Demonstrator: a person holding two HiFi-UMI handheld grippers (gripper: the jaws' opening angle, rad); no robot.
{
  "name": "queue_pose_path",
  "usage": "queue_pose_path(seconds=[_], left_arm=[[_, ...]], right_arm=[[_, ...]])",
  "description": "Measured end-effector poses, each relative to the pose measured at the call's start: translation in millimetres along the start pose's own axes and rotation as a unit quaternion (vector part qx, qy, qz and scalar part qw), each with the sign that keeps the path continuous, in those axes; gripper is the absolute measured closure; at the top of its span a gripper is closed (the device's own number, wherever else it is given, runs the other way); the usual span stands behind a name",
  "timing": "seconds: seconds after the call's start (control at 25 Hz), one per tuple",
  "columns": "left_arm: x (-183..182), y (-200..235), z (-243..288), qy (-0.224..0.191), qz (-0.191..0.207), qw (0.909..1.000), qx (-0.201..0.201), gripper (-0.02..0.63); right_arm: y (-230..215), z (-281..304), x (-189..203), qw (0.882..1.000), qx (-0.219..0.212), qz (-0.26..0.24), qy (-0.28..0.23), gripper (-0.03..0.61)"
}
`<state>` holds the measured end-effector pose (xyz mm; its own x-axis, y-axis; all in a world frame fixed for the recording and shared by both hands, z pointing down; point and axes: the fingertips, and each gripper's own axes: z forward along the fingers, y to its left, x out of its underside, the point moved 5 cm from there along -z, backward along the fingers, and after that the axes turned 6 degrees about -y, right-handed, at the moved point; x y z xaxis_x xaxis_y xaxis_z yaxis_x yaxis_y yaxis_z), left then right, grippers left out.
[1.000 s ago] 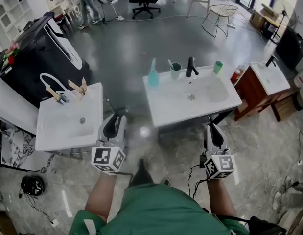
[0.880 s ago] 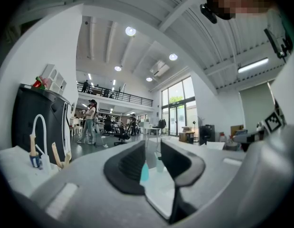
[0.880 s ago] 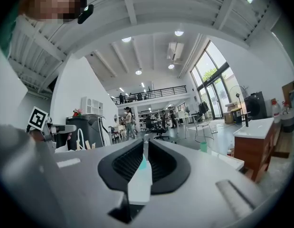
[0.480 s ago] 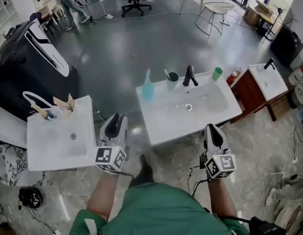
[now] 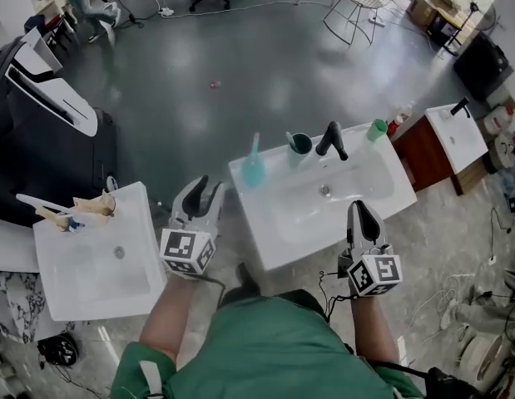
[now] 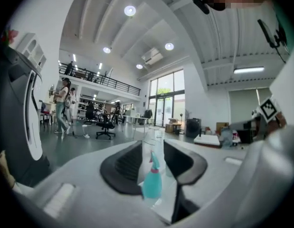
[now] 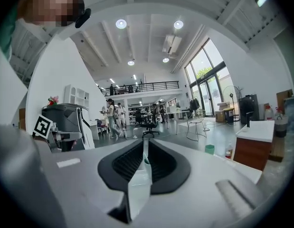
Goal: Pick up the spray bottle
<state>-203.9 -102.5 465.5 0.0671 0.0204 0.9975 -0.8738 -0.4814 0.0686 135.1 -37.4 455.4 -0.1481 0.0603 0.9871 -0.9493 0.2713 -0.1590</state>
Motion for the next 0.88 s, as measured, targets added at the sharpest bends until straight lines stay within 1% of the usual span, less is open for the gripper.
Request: queue_pose_path(seconds=[0.08, 0.28, 0.36, 0.44, 0.56, 0.64, 0.88], left_arm=[[12.2, 7.8, 18.5, 0.021, 0.002, 0.9996, 0.019, 0.454], [38.3, 8.4, 52.8, 0.052, 0.008, 0.9974, 0.049, 0.43], [53.6, 8.7, 69.3, 0.076, 0.027, 0.9949, 0.06, 0.421], [71.9, 6.8, 84.7, 0.108, 0.054, 0.9899, 0.074, 0.408], [92.0, 4.6, 104.0, 0.142, 0.079, 0.9829, 0.087, 0.393], [101.1, 3.0, 116.7, 0.148, 0.081, 0.9821, 0.083, 0.39], [126.5, -8.5, 154.0, 0.144, 0.068, 0.9852, 0.064, 0.363]], right_arm=[[-0.5, 14.9, 5.0, 1.0, 0.0, 0.005, 0.006, 0.561], [-17.6, 40.0, 20.7, 1.0, -0.014, 0.015, 0.023, 0.561], [-26.2, 50.8, 25.7, 0.999, -0.024, 0.023, 0.032, 0.561], [-34.9, 58.0, 25.1, 0.998, -0.032, 0.028, 0.041, 0.561], [-53.3, 63.5, 23.4, 0.998, -0.03, 0.035, 0.044, 0.561], [-66.4, 64.4, 24.4, 0.998, -0.024, 0.039, 0.044, 0.561], [-99.8, 62.9, 35.0, 0.997, 0.009, 0.049, 0.059, 0.561]])
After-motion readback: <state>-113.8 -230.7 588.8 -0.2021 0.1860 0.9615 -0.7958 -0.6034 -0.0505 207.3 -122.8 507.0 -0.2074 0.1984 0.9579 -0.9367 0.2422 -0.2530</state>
